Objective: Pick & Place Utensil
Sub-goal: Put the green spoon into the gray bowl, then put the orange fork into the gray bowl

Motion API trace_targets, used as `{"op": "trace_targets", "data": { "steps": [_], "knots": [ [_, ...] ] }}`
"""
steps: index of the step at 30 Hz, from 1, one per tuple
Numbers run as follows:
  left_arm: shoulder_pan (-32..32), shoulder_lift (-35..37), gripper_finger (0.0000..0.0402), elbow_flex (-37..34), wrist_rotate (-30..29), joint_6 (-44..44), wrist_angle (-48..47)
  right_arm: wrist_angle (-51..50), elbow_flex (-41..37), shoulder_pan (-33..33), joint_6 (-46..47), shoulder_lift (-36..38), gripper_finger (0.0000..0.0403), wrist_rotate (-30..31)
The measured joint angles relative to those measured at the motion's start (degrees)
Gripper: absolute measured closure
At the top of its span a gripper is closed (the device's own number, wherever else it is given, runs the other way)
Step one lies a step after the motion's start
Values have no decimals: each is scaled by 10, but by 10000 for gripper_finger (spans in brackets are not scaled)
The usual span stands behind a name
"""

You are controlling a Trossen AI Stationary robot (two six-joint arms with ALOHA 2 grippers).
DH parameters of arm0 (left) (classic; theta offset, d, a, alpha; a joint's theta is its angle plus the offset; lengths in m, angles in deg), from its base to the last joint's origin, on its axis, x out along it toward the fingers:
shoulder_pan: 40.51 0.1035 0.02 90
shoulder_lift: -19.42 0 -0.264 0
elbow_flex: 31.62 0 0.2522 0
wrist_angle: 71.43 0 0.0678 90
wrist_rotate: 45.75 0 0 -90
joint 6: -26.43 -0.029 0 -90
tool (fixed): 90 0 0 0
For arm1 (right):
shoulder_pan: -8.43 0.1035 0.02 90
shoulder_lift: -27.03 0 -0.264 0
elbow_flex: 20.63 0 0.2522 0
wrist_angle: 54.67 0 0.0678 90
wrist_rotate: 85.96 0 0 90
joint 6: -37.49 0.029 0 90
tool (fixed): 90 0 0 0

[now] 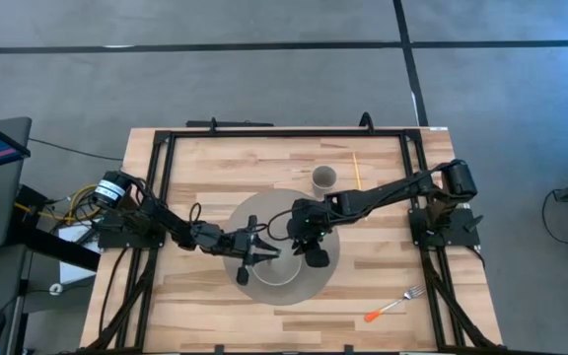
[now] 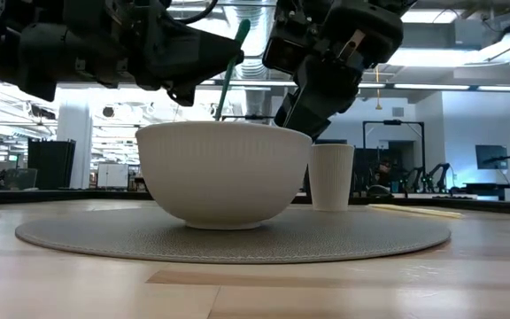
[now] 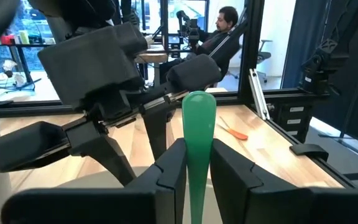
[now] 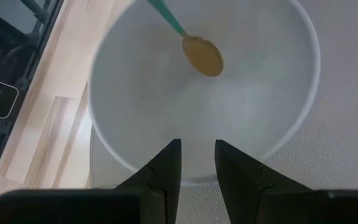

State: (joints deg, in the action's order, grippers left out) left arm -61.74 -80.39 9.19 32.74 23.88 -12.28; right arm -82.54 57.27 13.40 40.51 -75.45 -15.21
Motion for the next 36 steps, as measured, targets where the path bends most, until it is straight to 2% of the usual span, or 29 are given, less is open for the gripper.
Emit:
{"op": "trace_targets", "data": {
  "steps": [20, 26, 36],
  "knots": [
    [0, 5, 262, 1, -7, 0, -10, 0, 0, 0, 0, 0, 311, 0],
    [-4, 61, 260, -14, -9, 0, -13, 0, 0, 0, 0, 0, 311, 0],
    [-37, 176, 269, -80, -9, 0, -17, 0, 0, 0, 0, 0, 311, 0]
  ]
}}
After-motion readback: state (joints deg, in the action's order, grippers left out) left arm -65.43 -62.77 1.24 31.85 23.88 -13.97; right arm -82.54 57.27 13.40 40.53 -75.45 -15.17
